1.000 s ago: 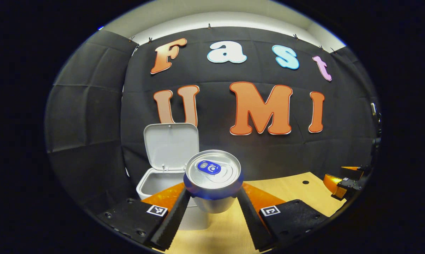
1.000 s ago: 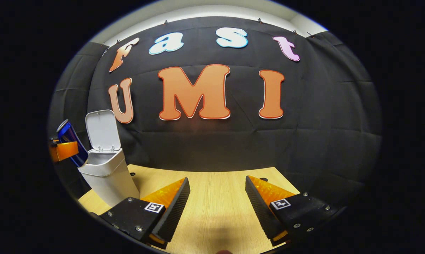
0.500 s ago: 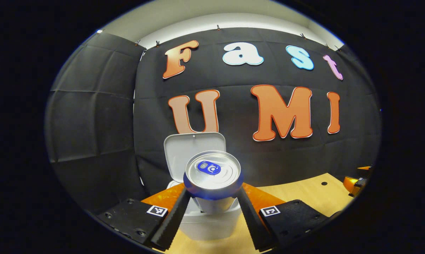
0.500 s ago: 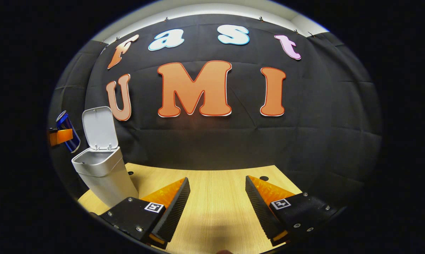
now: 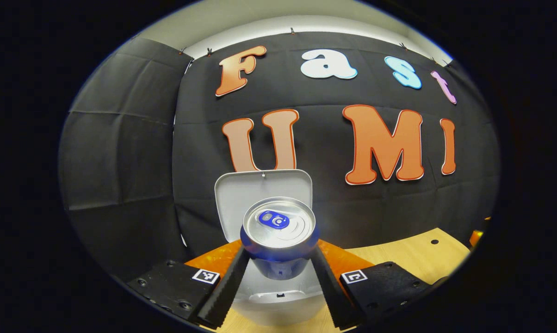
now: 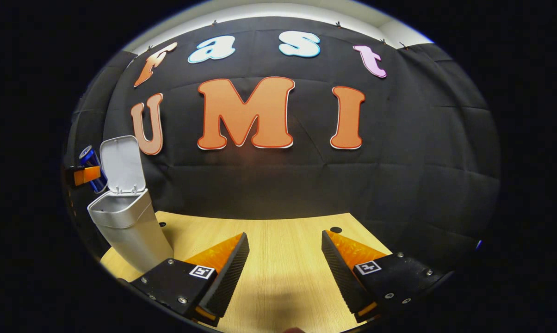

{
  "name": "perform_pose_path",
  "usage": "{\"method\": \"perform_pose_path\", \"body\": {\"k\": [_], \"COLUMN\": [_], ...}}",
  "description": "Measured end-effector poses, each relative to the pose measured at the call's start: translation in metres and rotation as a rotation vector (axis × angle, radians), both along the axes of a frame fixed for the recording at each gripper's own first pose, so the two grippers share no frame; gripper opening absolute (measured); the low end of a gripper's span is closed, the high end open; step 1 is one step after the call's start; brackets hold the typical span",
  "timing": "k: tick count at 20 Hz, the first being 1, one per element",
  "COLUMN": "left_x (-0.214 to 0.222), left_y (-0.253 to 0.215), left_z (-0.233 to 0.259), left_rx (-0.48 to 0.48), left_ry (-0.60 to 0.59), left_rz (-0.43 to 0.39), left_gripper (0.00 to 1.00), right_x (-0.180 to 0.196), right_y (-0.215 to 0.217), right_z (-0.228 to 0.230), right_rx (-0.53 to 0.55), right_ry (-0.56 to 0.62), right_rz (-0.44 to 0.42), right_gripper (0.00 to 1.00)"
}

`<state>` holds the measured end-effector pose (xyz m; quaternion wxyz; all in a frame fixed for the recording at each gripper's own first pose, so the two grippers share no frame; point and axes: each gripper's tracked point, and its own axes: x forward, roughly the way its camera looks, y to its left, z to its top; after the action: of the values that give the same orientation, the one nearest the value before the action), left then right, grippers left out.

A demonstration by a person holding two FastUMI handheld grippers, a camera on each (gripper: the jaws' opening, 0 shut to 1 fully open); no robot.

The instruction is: Press the lid of the desktop garbage bin to open it, pick up the crumpled paper on the desktop and throw it into the bin, then pick up the pop can on the desktop and drop it into the bin, and finally close the garbage bin lid.

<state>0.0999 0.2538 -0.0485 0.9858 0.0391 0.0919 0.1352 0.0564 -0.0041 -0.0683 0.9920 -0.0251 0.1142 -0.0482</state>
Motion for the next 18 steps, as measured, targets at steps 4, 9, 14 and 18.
{"method": "perform_pose_path", "body": {"k": [4, 9, 14, 18], "left_x": [0.02, 0.037, 0.038, 0.035], "left_y": [0.009, 0.012, 0.009, 0.006], "left_z": [-0.029, -0.069, -0.089, -0.074], "left_rx": [-0.028, -0.041, -0.101, -0.079], "left_ry": [0.033, 0.087, 0.112, 0.084], "left_rz": [0.004, 0.004, 0.016, 0.011], "left_gripper": [0.8, 0.81, 0.84, 0.86], "right_x": [-0.011, -0.031, -0.043, -0.045], "right_y": [-0.008, -0.025, -0.039, -0.04], "right_z": [-0.002, 0.003, 0.002, 0.001], "right_rx": [-0.003, -0.009, -0.008, -0.004], "right_ry": [0.008, 0.013, 0.015, 0.015], "right_rz": [-0.035, -0.081, -0.131, -0.135], "right_gripper": [0.94, 0.94, 0.94, 0.94]}}
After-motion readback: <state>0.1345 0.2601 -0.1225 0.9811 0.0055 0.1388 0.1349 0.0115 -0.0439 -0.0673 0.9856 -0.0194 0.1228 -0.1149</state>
